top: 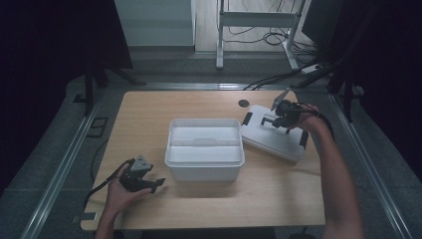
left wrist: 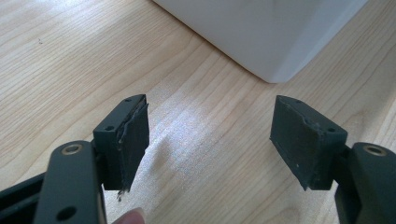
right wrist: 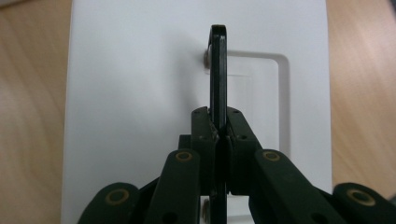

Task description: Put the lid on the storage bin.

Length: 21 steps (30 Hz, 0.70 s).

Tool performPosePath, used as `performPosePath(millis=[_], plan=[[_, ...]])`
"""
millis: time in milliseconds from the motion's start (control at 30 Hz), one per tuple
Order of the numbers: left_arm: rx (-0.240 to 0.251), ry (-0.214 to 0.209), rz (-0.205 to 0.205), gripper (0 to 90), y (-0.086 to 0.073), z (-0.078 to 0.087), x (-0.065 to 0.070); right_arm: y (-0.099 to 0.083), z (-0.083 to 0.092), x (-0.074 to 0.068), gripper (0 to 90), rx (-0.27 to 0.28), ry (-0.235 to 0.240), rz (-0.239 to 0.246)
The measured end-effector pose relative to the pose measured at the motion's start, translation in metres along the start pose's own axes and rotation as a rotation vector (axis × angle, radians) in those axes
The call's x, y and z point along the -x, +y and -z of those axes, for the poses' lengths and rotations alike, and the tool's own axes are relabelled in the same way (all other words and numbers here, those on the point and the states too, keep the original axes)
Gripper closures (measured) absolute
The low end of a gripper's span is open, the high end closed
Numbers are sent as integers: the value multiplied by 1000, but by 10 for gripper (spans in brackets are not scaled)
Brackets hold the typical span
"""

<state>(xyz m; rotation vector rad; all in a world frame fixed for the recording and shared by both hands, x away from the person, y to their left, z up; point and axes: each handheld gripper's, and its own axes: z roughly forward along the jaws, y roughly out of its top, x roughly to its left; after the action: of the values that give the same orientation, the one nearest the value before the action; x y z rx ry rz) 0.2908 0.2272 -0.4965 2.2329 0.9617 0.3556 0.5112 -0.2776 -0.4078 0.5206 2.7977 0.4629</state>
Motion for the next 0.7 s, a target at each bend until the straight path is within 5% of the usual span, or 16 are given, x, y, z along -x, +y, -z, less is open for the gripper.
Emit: performPosePath(millis=[400,700], plan=[[7,-14,3,284,1,0,-2,17,94,-16,838,85,-102,56],[22,-24,-9,284,7,-1,-1,45,128,-42,838,181,-73,131]])
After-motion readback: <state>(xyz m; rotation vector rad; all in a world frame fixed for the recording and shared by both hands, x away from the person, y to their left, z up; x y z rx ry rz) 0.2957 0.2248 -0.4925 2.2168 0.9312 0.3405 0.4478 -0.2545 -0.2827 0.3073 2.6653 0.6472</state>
